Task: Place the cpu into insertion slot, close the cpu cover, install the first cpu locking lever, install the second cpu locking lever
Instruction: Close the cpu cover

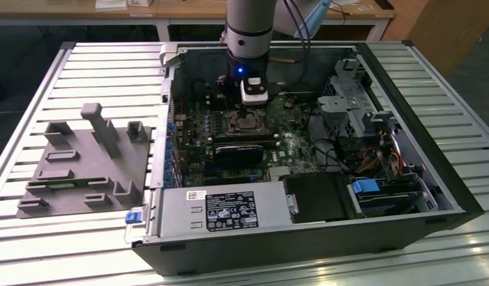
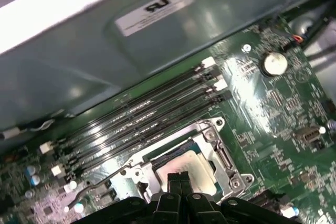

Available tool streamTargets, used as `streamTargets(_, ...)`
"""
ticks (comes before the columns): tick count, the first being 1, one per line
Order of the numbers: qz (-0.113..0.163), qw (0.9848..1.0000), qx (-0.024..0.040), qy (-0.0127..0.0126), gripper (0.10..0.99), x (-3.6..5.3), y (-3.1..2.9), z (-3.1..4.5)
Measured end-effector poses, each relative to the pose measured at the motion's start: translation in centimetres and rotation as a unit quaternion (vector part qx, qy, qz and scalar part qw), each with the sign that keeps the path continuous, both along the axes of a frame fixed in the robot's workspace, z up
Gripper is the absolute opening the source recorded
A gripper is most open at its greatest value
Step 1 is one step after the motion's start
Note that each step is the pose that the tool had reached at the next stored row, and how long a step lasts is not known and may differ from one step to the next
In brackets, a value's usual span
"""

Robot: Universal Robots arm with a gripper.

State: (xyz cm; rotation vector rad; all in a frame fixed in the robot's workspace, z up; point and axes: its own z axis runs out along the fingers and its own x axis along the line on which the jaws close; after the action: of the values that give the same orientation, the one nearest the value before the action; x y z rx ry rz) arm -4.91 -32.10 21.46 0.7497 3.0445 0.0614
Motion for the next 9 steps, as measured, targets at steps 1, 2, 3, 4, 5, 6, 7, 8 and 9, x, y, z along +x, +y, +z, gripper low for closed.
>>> streamTargets(1,0.008,1.0,0.0,-0.0005,0.102,0.0,0.0,0.0)
streamTargets(2,0.017,0.9999,0.0,-0.0012,0.102,0.0,0.0,0.0)
streamTargets(3,0.024,0.9997,0.0,-0.0021,0.102,0.0,0.0,0.0)
streamTargets(4,0.032,0.9995,0.0,-0.0035,0.102,0.0,0.0,0.0)
streamTargets(5,0.039,0.9992,0.0,-0.0052,0.102,0.0,0.0,-0.01)
streamTargets(6,0.045,0.999,-0.0001,-0.0074,0.102,0.0,-0.01,0.0)
streamTargets(7,0.051,0.9987,-0.0002,-0.0099,0.102,0.0,0.0,0.0)
streamTargets(8,0.056,0.9984,-0.0003,-0.0126,0.102,0.0,0.0,-0.01)
streamTargets(9,0.061,0.998,-0.0004,-0.0151,0.102,0.0,0.0,-0.01)
